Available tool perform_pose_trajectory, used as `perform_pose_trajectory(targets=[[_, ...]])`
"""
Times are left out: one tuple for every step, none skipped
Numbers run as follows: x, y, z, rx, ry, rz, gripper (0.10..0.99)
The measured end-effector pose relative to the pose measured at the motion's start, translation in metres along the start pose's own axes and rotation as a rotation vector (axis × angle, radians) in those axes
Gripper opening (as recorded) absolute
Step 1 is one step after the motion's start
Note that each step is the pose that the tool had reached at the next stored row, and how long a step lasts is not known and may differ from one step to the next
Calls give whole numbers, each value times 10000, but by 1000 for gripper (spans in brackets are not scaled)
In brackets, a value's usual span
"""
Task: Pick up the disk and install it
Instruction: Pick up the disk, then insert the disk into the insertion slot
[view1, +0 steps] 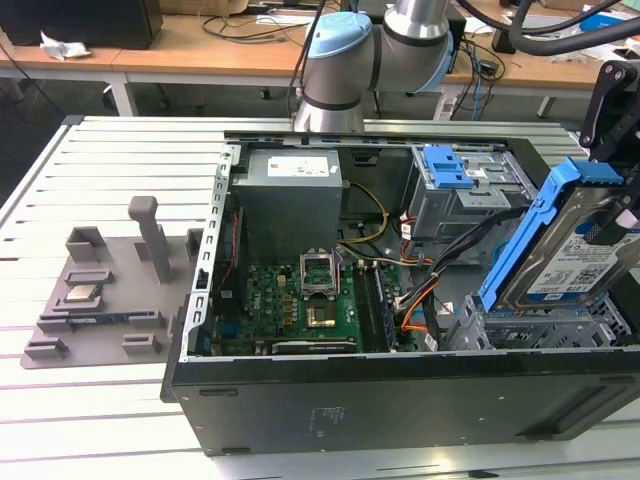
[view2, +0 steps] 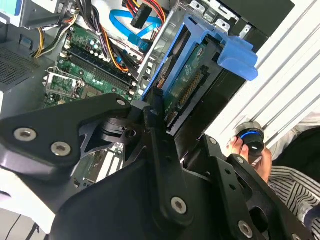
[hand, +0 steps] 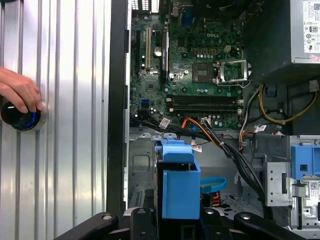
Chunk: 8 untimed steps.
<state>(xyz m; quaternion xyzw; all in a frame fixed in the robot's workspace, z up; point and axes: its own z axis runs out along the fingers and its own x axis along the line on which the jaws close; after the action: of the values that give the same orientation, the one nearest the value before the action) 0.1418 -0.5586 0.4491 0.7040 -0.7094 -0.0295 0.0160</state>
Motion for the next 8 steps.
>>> perform_pose_trajectory(targets=[[0, 0, 0, 0, 0, 0, 357], [0, 0, 0, 0, 0, 0, 357], [0, 0, 0, 0, 0, 0, 357], [0, 0, 0, 0, 0, 0, 357], [0, 0, 0, 0, 0, 0, 357], [0, -1, 1, 0, 0, 0, 357], [0, -1, 4, 0, -2, 0, 357], [0, -3, 38, -5, 0, 0, 357]])
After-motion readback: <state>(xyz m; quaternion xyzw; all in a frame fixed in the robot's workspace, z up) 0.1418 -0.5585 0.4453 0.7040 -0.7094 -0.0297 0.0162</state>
